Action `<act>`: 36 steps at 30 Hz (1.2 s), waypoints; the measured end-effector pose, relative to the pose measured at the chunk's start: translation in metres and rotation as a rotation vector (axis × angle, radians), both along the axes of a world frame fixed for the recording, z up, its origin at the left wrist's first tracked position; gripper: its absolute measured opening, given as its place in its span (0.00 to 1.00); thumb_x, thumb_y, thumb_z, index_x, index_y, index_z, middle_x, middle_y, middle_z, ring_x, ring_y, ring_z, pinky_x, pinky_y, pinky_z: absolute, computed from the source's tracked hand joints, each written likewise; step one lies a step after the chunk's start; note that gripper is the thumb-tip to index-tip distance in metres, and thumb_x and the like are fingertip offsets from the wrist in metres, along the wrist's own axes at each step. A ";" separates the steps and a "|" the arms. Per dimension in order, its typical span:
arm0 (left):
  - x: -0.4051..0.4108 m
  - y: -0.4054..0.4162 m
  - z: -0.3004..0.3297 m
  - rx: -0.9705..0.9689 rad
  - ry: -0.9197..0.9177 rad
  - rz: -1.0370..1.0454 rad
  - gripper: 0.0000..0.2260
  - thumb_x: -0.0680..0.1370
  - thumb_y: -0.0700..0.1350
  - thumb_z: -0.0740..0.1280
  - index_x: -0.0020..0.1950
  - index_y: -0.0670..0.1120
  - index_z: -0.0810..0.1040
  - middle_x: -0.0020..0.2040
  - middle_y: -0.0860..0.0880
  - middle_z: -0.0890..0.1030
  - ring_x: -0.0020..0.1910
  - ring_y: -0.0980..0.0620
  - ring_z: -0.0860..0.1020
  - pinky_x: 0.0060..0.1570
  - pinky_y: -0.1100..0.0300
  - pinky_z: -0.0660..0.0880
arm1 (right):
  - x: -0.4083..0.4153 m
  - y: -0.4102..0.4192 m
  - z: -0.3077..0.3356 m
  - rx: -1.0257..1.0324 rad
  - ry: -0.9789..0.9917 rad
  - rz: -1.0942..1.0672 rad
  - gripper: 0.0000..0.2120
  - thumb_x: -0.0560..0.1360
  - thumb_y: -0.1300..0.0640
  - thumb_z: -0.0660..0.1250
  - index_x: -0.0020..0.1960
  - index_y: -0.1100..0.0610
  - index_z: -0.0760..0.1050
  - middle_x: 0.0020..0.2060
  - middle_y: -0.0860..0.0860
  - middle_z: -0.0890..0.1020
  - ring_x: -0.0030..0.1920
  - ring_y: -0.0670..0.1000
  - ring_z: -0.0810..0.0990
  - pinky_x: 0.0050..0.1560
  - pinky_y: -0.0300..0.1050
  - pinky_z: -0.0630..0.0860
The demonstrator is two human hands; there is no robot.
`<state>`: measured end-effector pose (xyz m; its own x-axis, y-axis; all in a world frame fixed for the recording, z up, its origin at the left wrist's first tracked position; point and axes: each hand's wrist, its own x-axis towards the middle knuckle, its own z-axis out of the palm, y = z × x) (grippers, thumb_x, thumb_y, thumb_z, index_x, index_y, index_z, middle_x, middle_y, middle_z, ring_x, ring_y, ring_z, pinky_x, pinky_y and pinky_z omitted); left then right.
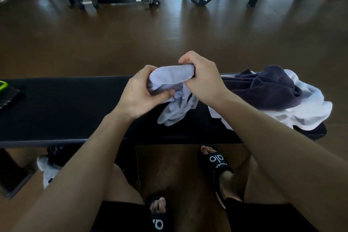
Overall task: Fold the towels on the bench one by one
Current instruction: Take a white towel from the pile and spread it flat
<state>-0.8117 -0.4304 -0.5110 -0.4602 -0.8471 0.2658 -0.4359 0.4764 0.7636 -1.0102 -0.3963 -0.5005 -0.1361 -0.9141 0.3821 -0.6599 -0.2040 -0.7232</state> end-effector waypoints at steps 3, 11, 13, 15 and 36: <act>0.007 -0.003 -0.003 -0.128 0.000 0.105 0.03 0.79 0.41 0.68 0.49 0.43 0.75 0.41 0.46 0.79 0.40 0.50 0.77 0.41 0.53 0.76 | 0.004 -0.004 -0.003 0.135 0.171 -0.039 0.11 0.70 0.61 0.67 0.51 0.53 0.76 0.45 0.51 0.77 0.47 0.53 0.75 0.44 0.44 0.71; 0.021 0.000 0.004 0.117 0.397 0.344 0.08 0.81 0.40 0.63 0.44 0.37 0.71 0.40 0.47 0.72 0.40 0.55 0.70 0.40 0.65 0.70 | 0.019 -0.013 0.004 -0.005 0.139 -0.100 0.10 0.76 0.56 0.62 0.37 0.57 0.74 0.37 0.53 0.76 0.41 0.52 0.74 0.44 0.50 0.72; 0.025 -0.002 0.002 0.110 0.392 0.381 0.09 0.81 0.42 0.63 0.41 0.42 0.70 0.36 0.52 0.71 0.37 0.57 0.69 0.38 0.66 0.68 | 0.026 -0.013 0.009 -0.086 0.078 -0.095 0.08 0.76 0.58 0.63 0.40 0.57 0.77 0.38 0.51 0.76 0.40 0.49 0.73 0.42 0.44 0.70; 0.025 -0.004 0.006 0.098 0.346 0.382 0.10 0.80 0.42 0.64 0.39 0.46 0.70 0.33 0.58 0.70 0.35 0.58 0.68 0.37 0.68 0.68 | 0.030 -0.010 0.016 -0.110 -0.072 -0.077 0.05 0.78 0.60 0.62 0.43 0.57 0.75 0.36 0.46 0.74 0.36 0.44 0.70 0.40 0.39 0.66; 0.059 -0.062 0.058 -0.021 0.046 0.317 0.09 0.76 0.46 0.72 0.41 0.46 0.73 0.35 0.54 0.74 0.33 0.59 0.69 0.33 0.70 0.67 | 0.008 -0.036 0.041 0.449 -0.159 0.020 0.08 0.69 0.61 0.69 0.46 0.64 0.77 0.41 0.56 0.81 0.44 0.56 0.80 0.43 0.48 0.71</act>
